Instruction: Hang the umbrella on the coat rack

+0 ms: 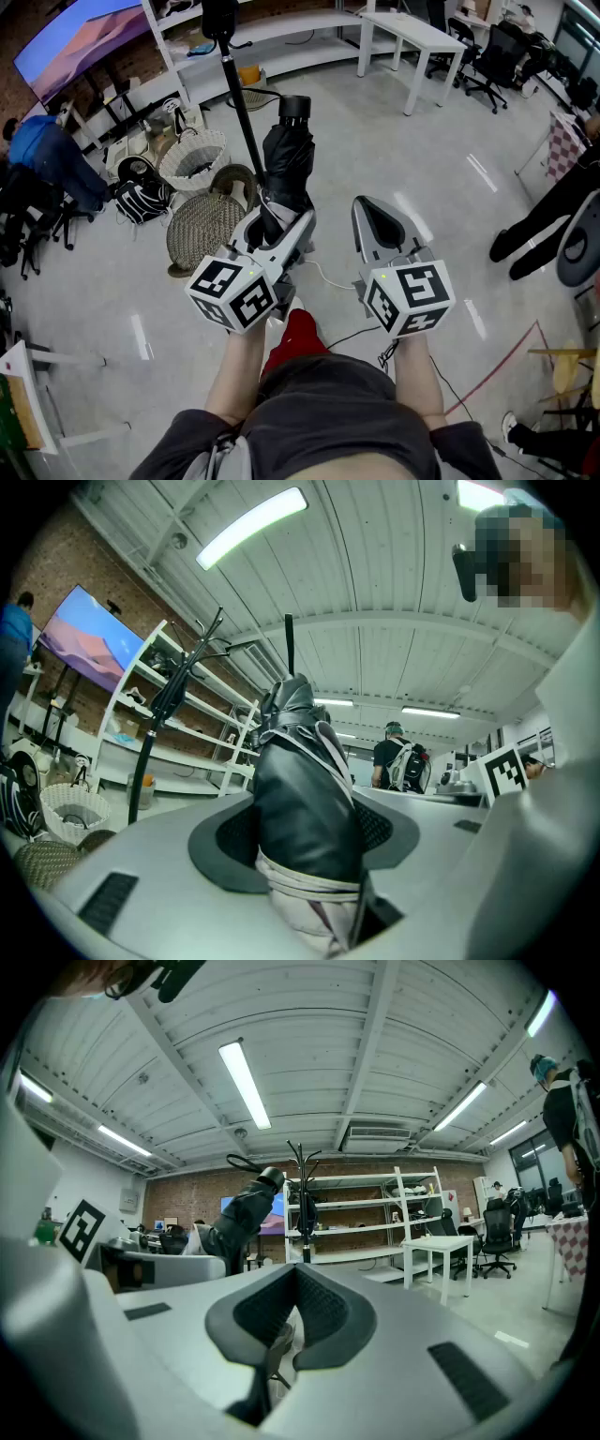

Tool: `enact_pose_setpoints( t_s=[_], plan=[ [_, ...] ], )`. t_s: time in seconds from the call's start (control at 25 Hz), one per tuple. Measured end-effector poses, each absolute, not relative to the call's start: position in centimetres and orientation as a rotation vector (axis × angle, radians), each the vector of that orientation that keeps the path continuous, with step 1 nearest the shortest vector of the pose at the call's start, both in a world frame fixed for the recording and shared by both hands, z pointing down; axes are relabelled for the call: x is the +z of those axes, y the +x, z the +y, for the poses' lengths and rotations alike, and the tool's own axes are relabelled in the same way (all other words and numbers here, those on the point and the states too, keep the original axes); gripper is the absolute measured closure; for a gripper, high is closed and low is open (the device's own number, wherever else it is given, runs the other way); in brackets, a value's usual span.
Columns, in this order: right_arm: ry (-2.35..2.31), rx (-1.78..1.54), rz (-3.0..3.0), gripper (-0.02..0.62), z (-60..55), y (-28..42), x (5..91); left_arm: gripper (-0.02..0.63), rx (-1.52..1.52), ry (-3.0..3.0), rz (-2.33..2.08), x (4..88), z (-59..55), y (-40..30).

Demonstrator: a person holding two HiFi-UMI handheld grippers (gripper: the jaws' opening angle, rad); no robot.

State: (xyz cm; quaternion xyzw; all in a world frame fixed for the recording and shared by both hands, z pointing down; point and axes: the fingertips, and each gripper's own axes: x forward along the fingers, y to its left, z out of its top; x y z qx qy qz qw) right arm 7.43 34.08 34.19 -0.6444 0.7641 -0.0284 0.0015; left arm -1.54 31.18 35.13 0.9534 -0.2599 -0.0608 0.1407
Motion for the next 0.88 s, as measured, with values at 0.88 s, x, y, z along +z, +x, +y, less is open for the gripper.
enact_pose_setpoints(
  t_s=[0.88],
  plan=[
    [-1.976,-0.174,2.449,0.577,21.4,7.6,37.1,0.376,-0.168,2.684,-0.95,36.7,17.4,-5.5]
  ],
)
